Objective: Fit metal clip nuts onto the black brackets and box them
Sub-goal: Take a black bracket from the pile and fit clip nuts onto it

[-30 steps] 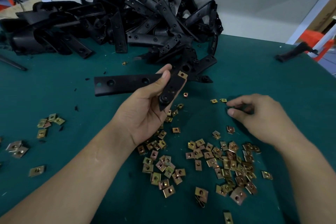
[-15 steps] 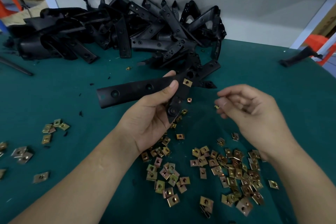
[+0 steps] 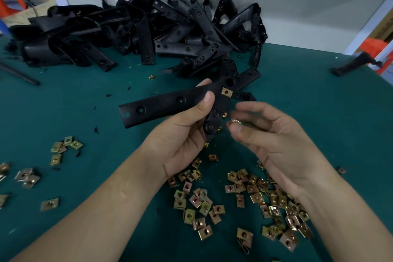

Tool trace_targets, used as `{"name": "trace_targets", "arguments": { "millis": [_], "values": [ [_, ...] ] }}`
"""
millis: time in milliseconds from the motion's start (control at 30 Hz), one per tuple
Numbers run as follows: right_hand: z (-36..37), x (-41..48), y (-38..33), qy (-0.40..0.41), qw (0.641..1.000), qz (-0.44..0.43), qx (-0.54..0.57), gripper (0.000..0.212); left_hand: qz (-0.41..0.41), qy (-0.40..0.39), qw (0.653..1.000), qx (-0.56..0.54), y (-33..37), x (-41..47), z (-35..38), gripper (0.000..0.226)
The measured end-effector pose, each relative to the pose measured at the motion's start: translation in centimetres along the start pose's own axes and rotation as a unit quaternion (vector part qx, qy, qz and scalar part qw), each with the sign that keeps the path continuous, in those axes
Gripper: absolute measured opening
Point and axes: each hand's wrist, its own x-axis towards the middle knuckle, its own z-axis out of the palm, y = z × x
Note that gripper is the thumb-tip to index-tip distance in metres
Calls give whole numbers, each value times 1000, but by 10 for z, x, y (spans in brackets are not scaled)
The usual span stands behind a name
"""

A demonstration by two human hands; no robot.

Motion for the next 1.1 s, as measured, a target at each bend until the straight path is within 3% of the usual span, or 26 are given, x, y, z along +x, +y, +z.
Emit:
{"name": "trace_targets", "arguments": {
  "millis": [467, 1000, 1100],
  "values": [
    [12, -5, 0, 10, 997, 36, 60, 48, 9, -37, 999, 15, -4, 3, -4, 56],
    [8, -4, 2, -9, 999, 44, 2, 53, -13, -63, 997, 50, -4, 0, -5, 61],
    [10, -3, 5, -2, 999, 45, -6, 43, -14, -58, 996, 62, -6, -1, -4, 62]
  ]
}}
